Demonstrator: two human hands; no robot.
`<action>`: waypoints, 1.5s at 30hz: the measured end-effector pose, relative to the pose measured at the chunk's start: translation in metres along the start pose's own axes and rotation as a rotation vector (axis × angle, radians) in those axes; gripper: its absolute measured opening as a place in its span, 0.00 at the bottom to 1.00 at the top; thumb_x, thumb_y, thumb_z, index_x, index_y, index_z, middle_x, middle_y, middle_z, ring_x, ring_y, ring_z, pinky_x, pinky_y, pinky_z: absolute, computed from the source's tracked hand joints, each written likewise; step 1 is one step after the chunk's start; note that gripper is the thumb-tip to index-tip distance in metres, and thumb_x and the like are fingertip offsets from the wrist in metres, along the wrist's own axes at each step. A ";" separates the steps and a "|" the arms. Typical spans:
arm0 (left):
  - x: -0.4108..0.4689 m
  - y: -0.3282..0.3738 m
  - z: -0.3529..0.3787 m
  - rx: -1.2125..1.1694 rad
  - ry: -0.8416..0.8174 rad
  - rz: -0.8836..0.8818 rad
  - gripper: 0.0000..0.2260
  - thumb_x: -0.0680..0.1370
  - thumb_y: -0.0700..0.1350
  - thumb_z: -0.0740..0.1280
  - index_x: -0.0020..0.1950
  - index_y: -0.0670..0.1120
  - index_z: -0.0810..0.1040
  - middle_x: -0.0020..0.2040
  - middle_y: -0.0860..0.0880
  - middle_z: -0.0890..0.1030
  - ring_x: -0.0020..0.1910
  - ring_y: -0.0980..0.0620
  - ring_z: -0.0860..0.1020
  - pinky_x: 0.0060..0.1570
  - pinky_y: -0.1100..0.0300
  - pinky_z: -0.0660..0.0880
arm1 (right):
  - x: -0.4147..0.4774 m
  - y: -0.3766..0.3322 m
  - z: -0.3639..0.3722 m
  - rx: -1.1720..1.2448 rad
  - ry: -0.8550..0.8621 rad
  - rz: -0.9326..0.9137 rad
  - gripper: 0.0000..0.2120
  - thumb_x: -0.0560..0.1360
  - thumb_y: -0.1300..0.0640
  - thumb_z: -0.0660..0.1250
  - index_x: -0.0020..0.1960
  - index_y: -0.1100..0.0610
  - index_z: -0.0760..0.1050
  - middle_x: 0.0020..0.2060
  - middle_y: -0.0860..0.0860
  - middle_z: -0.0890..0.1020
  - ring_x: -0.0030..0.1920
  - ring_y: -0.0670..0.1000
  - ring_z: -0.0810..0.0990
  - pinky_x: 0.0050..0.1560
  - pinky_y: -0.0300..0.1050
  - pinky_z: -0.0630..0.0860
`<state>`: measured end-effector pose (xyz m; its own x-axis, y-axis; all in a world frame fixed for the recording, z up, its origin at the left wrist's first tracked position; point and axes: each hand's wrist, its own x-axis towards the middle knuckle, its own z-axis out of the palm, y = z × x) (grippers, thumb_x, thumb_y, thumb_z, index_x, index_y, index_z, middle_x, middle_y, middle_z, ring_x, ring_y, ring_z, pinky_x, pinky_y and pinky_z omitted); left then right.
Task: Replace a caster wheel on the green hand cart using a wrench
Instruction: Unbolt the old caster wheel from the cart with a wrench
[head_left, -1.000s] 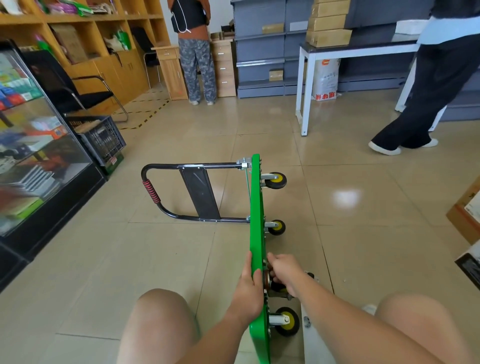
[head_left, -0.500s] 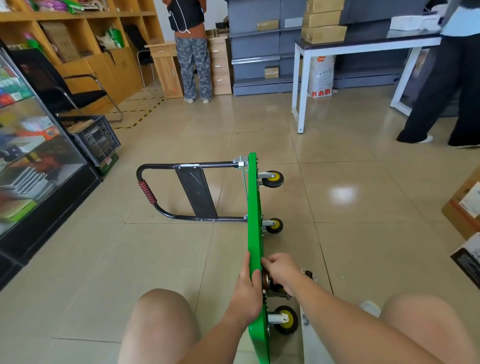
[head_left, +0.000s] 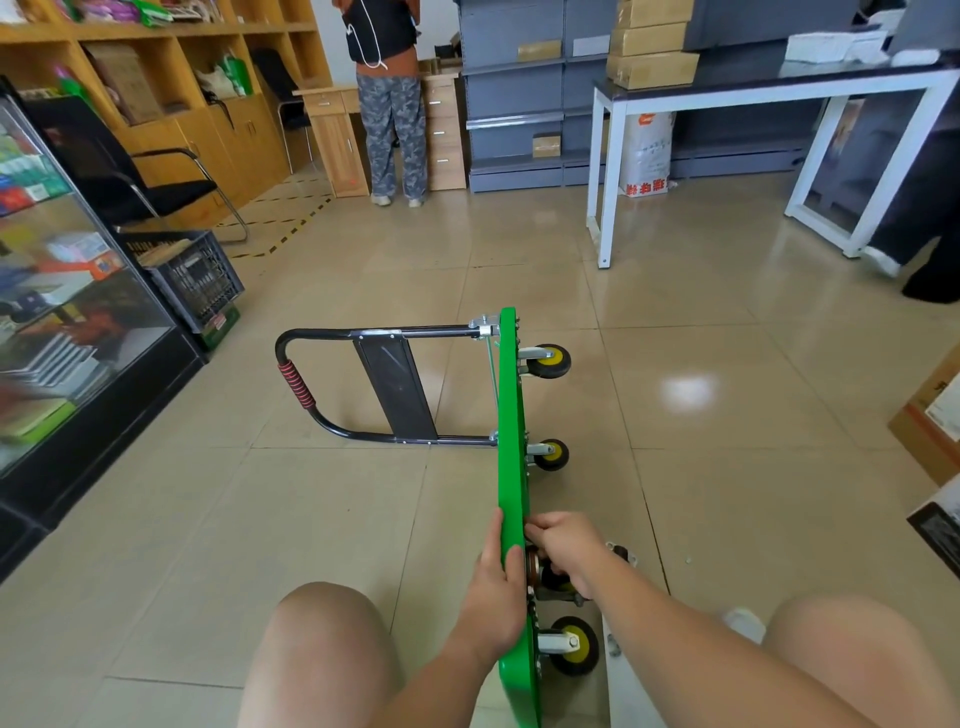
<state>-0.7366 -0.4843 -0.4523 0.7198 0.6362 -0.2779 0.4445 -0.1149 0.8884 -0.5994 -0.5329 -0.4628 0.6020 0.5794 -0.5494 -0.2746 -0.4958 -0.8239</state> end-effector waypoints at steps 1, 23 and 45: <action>0.000 0.000 0.000 0.007 0.002 0.000 0.26 0.89 0.49 0.52 0.86 0.58 0.48 0.81 0.51 0.65 0.79 0.50 0.66 0.79 0.51 0.64 | -0.001 -0.001 0.000 0.008 -0.002 0.010 0.09 0.81 0.55 0.67 0.58 0.51 0.83 0.44 0.52 0.85 0.39 0.49 0.73 0.32 0.41 0.67; 0.000 -0.001 0.001 -0.022 0.011 -0.001 0.26 0.89 0.49 0.53 0.85 0.58 0.49 0.81 0.51 0.64 0.79 0.52 0.64 0.80 0.55 0.60 | 0.005 0.006 0.001 0.006 0.054 -0.040 0.04 0.79 0.54 0.70 0.49 0.51 0.84 0.43 0.48 0.86 0.46 0.49 0.83 0.49 0.46 0.79; 0.001 -0.001 0.002 -0.010 0.014 -0.011 0.26 0.88 0.49 0.53 0.85 0.59 0.49 0.80 0.50 0.65 0.77 0.51 0.67 0.79 0.50 0.64 | 0.000 0.001 0.004 -0.033 0.087 -0.012 0.14 0.83 0.50 0.63 0.46 0.56 0.82 0.29 0.48 0.80 0.29 0.47 0.76 0.32 0.43 0.72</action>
<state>-0.7353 -0.4847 -0.4538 0.7073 0.6482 -0.2821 0.4466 -0.1003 0.8891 -0.6032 -0.5309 -0.4643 0.6685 0.5274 -0.5244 -0.2436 -0.5109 -0.8244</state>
